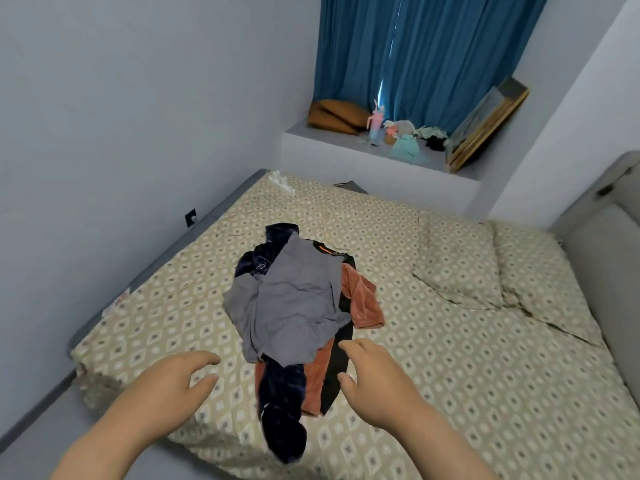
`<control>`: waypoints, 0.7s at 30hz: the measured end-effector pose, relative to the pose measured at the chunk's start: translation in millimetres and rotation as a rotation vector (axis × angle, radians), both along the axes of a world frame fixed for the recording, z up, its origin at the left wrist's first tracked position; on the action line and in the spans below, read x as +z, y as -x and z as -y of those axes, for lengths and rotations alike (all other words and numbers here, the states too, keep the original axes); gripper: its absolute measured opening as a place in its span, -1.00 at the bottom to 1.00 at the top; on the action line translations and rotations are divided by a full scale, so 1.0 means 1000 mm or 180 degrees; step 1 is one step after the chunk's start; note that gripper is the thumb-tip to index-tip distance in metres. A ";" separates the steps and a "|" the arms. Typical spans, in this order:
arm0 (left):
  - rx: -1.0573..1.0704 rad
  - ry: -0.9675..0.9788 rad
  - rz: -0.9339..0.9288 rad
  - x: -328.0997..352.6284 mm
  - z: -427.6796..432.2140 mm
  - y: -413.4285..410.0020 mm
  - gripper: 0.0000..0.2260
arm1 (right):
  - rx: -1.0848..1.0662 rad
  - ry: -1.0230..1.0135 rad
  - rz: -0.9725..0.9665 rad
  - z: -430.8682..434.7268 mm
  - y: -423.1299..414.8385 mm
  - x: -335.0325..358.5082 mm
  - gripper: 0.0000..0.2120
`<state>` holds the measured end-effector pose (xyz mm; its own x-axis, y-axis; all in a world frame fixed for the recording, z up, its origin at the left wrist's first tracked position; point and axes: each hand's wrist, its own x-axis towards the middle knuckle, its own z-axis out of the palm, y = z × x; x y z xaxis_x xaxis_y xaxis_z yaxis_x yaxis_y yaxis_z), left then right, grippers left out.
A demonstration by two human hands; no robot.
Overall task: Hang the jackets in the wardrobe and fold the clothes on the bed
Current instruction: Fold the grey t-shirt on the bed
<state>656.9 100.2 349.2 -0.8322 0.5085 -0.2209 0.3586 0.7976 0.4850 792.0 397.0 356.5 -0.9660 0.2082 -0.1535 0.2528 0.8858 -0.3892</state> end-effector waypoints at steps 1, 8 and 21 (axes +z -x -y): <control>-0.0006 0.0001 0.0072 -0.005 -0.014 0.005 -0.71 | 0.0019 0.0019 0.0025 -0.012 0.006 -0.007 -0.59; -0.0054 -0.0076 0.0501 -0.054 -0.096 0.042 -0.73 | 0.0164 0.0203 0.0337 -0.067 0.057 -0.062 -0.59; -0.0440 0.0670 0.1682 -0.290 -0.160 0.187 -0.69 | 0.0044 0.0768 0.1424 -0.060 0.157 -0.235 -0.67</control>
<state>469.8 259.8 59.4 -0.5108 0.5047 -0.6960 0.2187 0.8592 0.4626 635.2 457.1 122.0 -0.7970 0.1035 -0.5950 0.4305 0.7883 -0.4396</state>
